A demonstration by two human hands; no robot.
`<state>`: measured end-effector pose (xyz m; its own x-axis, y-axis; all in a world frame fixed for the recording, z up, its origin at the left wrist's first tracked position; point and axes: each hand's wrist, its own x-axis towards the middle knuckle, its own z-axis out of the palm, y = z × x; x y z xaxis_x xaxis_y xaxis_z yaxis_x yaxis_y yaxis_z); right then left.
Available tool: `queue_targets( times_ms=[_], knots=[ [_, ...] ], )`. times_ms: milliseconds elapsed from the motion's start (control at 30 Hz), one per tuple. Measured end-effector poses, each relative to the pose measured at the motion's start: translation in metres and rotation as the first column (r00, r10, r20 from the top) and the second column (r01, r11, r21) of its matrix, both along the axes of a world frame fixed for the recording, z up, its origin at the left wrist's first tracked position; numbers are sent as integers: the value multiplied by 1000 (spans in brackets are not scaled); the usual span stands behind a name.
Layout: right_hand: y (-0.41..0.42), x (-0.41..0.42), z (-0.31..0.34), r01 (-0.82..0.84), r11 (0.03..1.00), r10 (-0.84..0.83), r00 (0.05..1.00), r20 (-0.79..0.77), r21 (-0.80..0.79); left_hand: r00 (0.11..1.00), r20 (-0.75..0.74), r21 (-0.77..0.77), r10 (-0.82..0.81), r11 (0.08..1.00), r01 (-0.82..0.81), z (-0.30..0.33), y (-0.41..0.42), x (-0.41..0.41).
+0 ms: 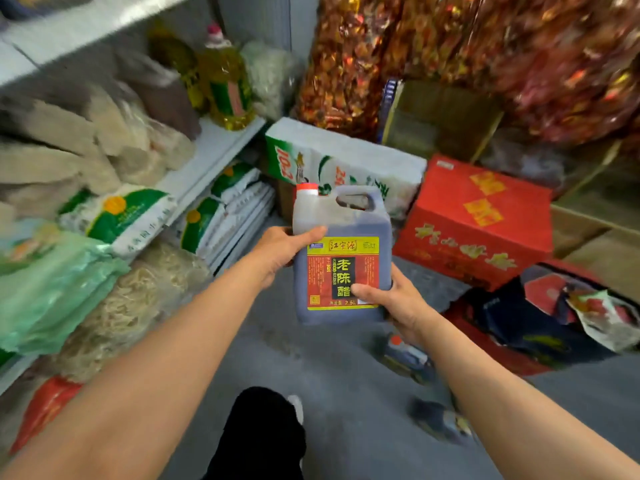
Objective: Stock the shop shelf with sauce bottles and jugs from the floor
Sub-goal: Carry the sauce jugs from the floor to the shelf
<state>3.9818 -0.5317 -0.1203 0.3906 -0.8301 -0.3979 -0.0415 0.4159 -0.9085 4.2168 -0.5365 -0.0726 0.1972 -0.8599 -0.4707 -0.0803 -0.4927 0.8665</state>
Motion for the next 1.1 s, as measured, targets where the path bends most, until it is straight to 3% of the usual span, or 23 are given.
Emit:
queue_targets(
  times_ms=[367, 733, 1100],
  knots=[
    [-182, 194, 117, -130, 961, 131, 991, -13, -245, 993, 0, -225, 119, 967, -115, 121, -134, 187],
    [-357, 359, 175, -231, 903, 267, 963, 50, -361, 945, 85, -364, 316, 893, -266, 200, -248, 332],
    [-556, 520, 233, -461, 722, 560, 827, 44, -516, 771, 106, -568, 629, 674, -472, 252, -377, 436]
  ],
)
